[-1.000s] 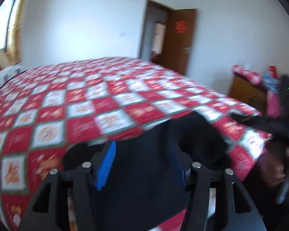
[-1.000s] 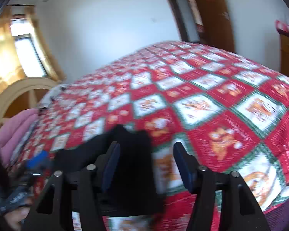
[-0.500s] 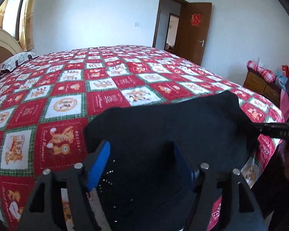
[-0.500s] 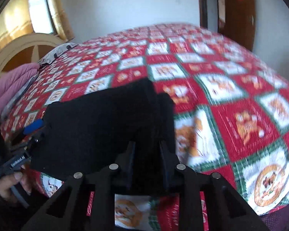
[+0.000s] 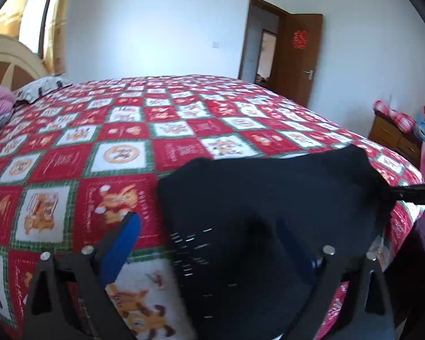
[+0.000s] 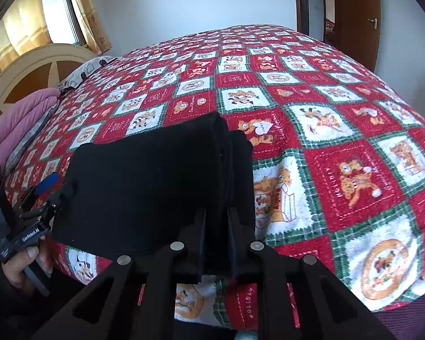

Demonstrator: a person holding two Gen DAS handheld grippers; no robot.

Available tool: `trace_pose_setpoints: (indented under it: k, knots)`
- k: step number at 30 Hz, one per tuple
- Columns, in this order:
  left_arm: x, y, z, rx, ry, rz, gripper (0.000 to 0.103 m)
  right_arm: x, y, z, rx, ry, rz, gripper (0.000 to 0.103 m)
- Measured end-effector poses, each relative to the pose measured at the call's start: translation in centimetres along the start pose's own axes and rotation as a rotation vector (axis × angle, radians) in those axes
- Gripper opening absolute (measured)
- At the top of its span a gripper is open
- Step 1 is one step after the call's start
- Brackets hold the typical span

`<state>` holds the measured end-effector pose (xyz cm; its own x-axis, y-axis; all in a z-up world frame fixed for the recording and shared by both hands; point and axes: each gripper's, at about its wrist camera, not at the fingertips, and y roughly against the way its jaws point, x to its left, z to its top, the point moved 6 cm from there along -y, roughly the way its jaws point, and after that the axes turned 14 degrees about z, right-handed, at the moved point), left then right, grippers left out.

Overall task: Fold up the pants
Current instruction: 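Lower the pants onto the quilt and open the left gripper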

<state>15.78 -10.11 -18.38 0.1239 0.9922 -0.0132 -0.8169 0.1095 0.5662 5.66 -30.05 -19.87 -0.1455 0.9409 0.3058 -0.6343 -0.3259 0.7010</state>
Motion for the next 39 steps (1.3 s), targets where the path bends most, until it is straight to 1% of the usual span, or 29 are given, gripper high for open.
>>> trace_pose_setpoints:
  k: [2, 4, 6, 8, 9, 10, 11, 14, 15, 16, 17, 19, 23, 25, 27, 30, 33, 35, 39]
  knots:
    - [0.6, -0.8, -0.5, 0.032, 0.020, 0.008, 0.099, -0.7, -0.8, -0.4, 0.032, -0.016, -0.022, 0.014]
    - [1.0, -1.1, -0.6, 0.039, 0.040, 0.007, 0.099, -1.6, -1.9, -1.0, 0.057, -0.038, -0.029, 0.015]
    - [1.3, -1.1, -0.4, 0.030, 0.042, 0.018, 0.099, -1.5, -1.7, -0.9, 0.049, -0.025, -0.029, 0.015]
    - [1.6, -1.2, 0.1, 0.025, 0.044, 0.037, 0.099, -0.8, -1.3, -0.5, 0.042, 0.000, -0.048, 0.015]
    - [1.6, -1.4, 0.3, 0.026, 0.043, 0.041, 0.099, -0.6, -1.1, -0.3, 0.035, 0.007, -0.057, 0.018]
    - [1.6, -1.4, 0.5, 0.027, 0.040, 0.046, 0.099, -0.5, -0.9, -0.1, 0.030, 0.011, -0.071, 0.023]
    - [1.6, -1.6, 0.7, 0.026, 0.033, 0.051, 0.099, -0.5, -0.7, 0.1, 0.024, 0.015, -0.092, 0.024]
    - [1.1, -1.6, 0.8, 0.025, 0.013, 0.055, 0.099, 0.0, 0.7, 1.4, -0.041, 0.061, -0.205, 0.030]
    - [0.9, -1.7, 0.8, 0.030, 0.005, 0.056, 0.099, 0.2, 1.1, 1.9, -0.060, 0.072, -0.222, 0.037]
    - [0.8, -1.7, 0.7, 0.034, -0.001, 0.057, 0.099, 0.7, 1.6, 2.4, -0.088, 0.081, -0.218, 0.042]
    - [0.5, -1.8, 0.6, 0.039, -0.010, 0.058, 0.099, 1.1, 1.8, 2.8, -0.107, 0.085, -0.201, 0.042]
    - [0.4, -1.8, 0.6, 0.043, -0.019, 0.061, 0.099, 2.6, 1.8, 3.7, -0.146, 0.100, -0.124, 0.044]
    - [0.5, -1.9, 0.5, 0.054, -0.016, 0.062, 0.100, 5.5, -0.6, 4.5, -0.128, 0.170, -0.041, 0.045]
    - [0.5, -1.9, 0.5, 0.058, -0.017, 0.063, 0.101, 5.8, -2.3, 4.7, -0.102, 0.173, -0.016, 0.045]
    - [0.5, -2.0, 0.4, 0.062, -0.014, 0.063, 0.102, 5.3, -3.6, 4.7, -0.084, 0.142, -0.018, 0.045]
    - [0.5, -2.2, 0.2, 0.068, -0.005, 0.059, 0.103, 3.2, -5.1, 4.5, -0.054, 0.090, -0.067, 0.045]
    - [0.4, -2.4, 0.1, 0.075, 0.003, 0.051, 0.103, 1.4, -6.2, 4.0, -0.021, 0.053, -0.060, 0.045]
    - [0.4, -2.3, 0.1, 0.073, -0.001, 0.054, 0.103, 1.2, -6.2, 3.9, -0.026, 0.063, -0.061, 0.045]
    - [0.4, -1.9, 0.0, 0.079, -0.005, 0.048, 0.103, 1.5, -6.6, 3.9, -0.004, 0.101, -0.097, 0.045]
